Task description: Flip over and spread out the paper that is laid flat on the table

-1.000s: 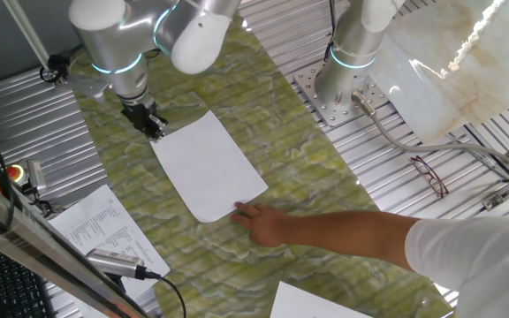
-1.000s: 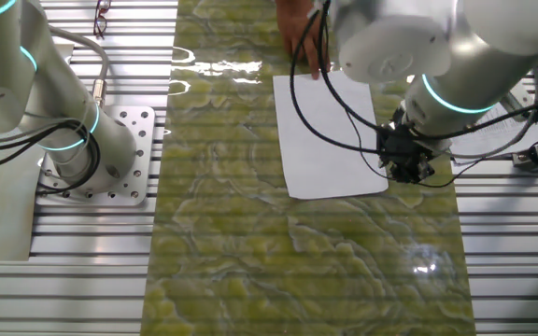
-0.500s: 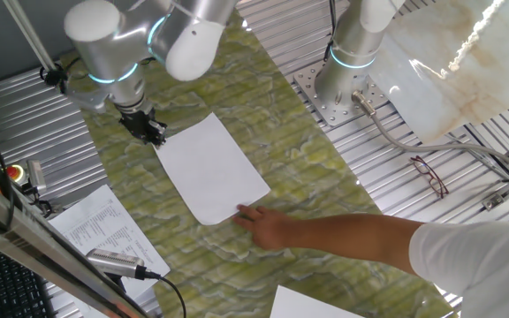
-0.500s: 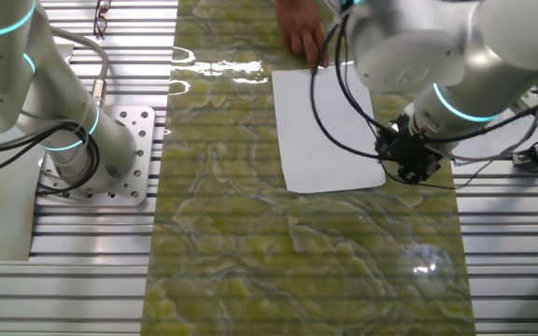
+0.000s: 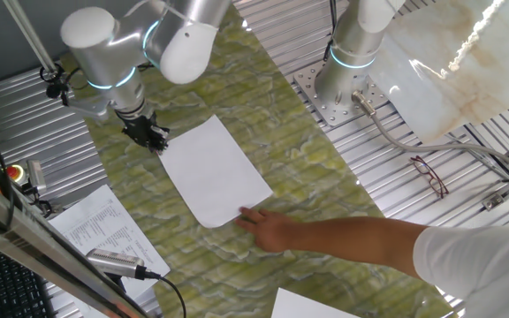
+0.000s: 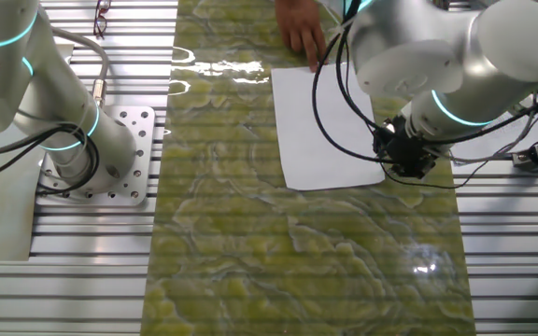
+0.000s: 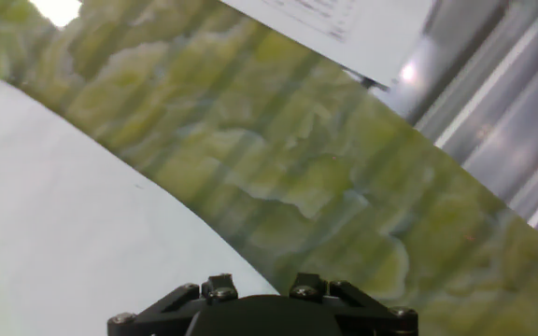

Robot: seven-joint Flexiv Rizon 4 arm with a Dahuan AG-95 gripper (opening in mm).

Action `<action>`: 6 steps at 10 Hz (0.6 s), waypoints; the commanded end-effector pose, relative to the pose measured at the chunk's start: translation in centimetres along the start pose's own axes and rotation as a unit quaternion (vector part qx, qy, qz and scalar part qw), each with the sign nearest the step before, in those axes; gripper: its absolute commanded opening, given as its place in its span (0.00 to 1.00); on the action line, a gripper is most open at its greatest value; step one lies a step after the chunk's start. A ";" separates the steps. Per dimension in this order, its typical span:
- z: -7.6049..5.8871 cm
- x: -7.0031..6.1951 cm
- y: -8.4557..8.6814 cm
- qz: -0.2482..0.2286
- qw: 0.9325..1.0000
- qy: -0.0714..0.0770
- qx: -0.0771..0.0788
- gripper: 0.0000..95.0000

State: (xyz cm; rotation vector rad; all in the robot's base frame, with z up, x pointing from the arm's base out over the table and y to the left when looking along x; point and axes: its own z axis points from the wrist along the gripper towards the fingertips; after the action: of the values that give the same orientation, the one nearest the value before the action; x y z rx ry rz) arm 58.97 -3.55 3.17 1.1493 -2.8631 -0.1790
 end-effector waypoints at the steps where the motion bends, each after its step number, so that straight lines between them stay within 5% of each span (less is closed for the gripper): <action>1: 0.2 0.0 0.1 -0.006 1.000 0.001 -0.007 0.20; 6: 1.5 0.3 0.2 -0.028 0.999 -0.005 -0.029 0.20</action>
State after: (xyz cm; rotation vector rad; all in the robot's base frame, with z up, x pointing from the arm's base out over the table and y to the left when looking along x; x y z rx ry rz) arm 58.61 -3.54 1.57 1.2231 -2.8140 -0.2675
